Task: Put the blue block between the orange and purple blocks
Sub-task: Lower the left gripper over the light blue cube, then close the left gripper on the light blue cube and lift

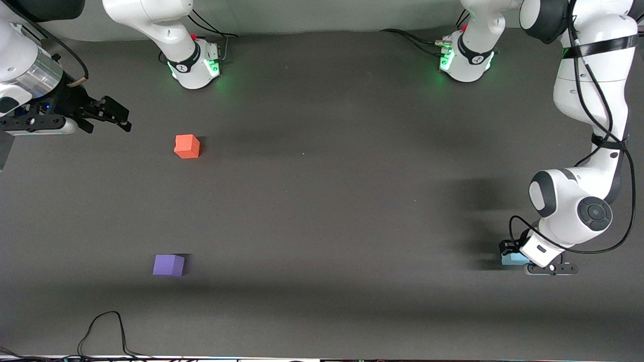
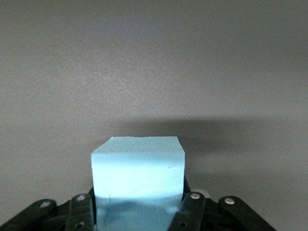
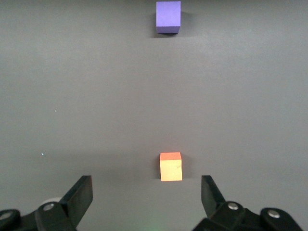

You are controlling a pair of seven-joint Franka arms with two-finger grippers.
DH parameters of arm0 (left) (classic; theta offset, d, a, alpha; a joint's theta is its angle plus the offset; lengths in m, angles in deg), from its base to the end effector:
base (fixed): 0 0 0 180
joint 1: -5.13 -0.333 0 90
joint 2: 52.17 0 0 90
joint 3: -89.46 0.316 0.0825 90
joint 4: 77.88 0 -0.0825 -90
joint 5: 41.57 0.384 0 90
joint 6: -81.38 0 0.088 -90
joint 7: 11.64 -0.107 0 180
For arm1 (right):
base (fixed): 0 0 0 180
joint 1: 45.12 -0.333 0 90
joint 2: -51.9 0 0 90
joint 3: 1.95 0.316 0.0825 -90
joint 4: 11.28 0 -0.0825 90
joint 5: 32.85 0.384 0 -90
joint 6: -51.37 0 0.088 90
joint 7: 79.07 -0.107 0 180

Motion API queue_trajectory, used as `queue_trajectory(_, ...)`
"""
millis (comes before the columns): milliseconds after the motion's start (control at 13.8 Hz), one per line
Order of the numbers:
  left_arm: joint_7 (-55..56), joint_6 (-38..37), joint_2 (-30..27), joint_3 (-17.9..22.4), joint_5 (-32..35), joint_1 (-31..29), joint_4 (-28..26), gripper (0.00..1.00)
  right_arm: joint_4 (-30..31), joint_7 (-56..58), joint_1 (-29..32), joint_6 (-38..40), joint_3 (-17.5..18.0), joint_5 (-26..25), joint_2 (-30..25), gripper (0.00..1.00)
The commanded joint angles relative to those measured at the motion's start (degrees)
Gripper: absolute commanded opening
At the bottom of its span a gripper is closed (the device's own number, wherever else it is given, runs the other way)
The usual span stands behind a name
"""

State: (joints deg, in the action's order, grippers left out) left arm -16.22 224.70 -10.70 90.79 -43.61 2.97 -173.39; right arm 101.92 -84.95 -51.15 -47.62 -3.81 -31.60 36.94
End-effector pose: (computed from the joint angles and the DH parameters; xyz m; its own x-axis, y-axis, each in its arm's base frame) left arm 0.6915 0.0405 0.1942 0.9938 0.0017 0.1110 0.0017 -1.0000 0.0001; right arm 0.4781 0.0353 0.5803 0.9994 -0.0322 0.0098 -0.0319 -0.9990 -0.0311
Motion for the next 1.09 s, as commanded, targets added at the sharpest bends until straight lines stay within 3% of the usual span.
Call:
queue_trajectory(0,-0.87,-1.46,-0.41,0.07,-1.04,-0.13,1.63,0.58,0.36,-0.44,-0.48,-0.68,-0.17,-0.20,-0.77,1.00)
queue_trajectory(436,-0.43,-26.04,-4.10,0.16,-1.13,-0.13,16.30,0.58,0.36,-0.44,-0.48,-0.68,-0.17,-0.20,-0.77,1.00)
queue_trajectory(582,0.44,-31.15,-6.47,-0.19,-1.22,1.01,17.72,0.58,0.36,-0.44,-0.39,-0.77,-0.17,-0.20,-0.77,1.00)
queue_trajectory(800,8.41,-34.59,-9.81,-0.28,-1.22,6.79,17.90,0.58,0.36,-0.44,-0.48,-0.77,-0.17,-0.20,-0.86,1.00)
queue_trajectory(1018,20.36,-36.62,-10.44,-0.19,-0.51,16.62,18.43,0.59,0.45,-0.44,-0.48,-0.77,-0.17,-0.20,-0.86,1.00)
